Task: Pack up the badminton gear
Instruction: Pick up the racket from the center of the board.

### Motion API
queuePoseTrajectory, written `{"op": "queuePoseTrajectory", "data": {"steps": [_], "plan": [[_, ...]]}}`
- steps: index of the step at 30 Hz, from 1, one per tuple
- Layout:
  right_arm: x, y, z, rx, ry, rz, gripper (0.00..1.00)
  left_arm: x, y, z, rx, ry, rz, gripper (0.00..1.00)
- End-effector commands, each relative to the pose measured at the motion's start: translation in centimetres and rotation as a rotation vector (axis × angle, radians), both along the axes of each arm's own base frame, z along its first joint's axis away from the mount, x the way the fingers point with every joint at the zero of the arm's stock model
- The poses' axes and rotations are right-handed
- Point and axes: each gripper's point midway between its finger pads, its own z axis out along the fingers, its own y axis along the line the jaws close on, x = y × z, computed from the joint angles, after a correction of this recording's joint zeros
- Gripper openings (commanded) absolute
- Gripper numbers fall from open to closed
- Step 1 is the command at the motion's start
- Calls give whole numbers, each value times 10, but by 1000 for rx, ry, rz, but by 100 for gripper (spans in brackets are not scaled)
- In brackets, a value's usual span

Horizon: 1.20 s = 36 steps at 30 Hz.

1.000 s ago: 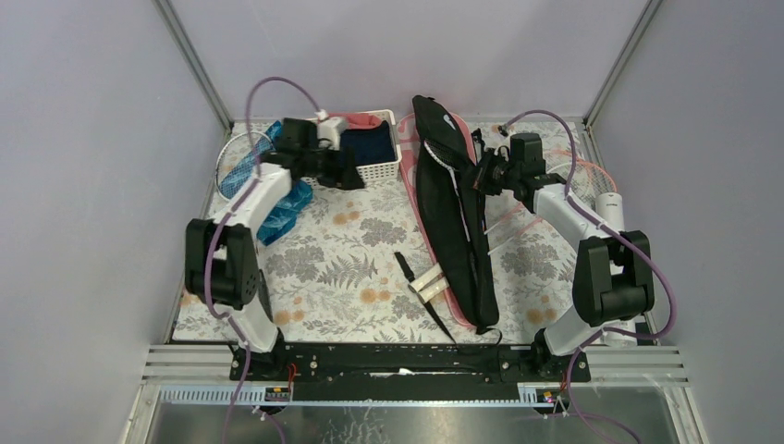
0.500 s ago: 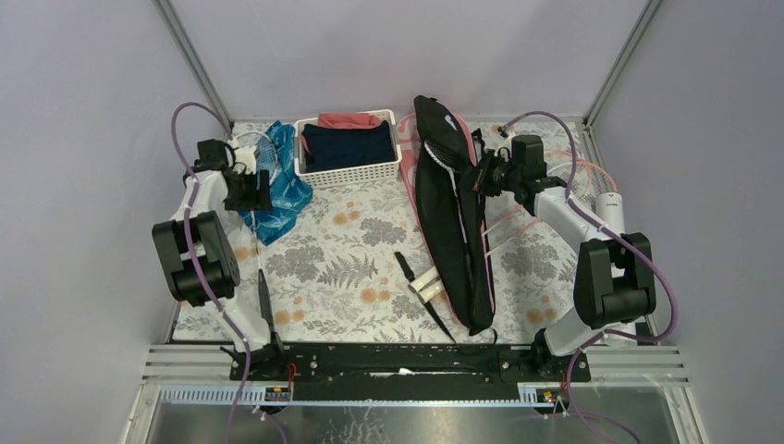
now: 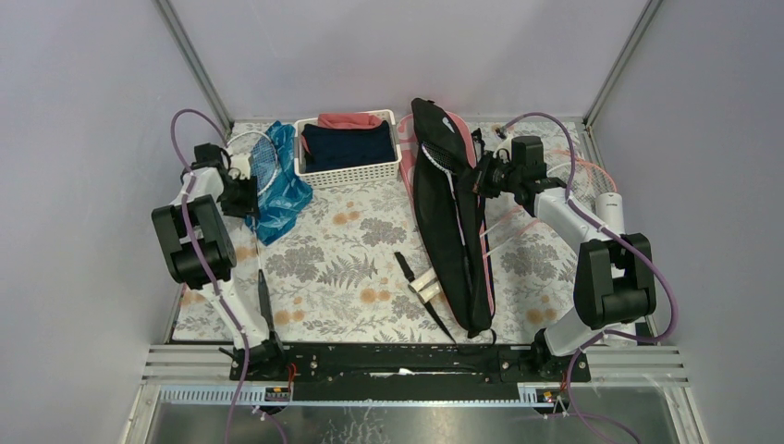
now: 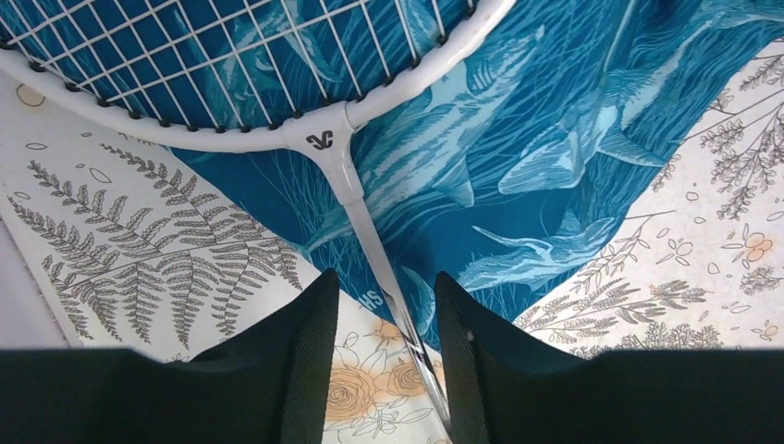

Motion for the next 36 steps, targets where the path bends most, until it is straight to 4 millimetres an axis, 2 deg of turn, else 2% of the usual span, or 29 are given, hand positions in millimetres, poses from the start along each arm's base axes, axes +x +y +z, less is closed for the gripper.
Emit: {"op": "queuePoseTrajectory", "data": {"steps": [1, 6, 8, 11, 17, 23, 30, 34, 36], "plan": [[2, 4, 34, 38, -107, 31, 0, 2, 9, -6, 7, 18, 1, 45], [2, 4, 32, 38, -102, 31, 0, 1, 7, -11, -25, 22, 3, 35], [3, 4, 31, 37, -101, 31, 0, 2, 5, -11, -38, 19, 7, 29], [2, 4, 29, 38, -95, 33, 0, 3, 4, -5, -58, 3, 18, 21], [2, 5, 29, 43, -90, 35, 0, 7, 7, 21, -38, -51, 21, 0], [3, 6, 26, 44, -79, 36, 0, 10, 3, 54, -48, -104, 11, 0], [8, -2, 27, 13, -79, -17, 0, 3, -25, 96, -83, -194, -54, 0], [19, -12, 28, -15, -72, -107, 0, -3, -56, 113, -22, -231, -166, 0], [22, -16, 29, -32, -61, -155, 0, -7, -79, 121, 1, -247, -244, 0]]}}
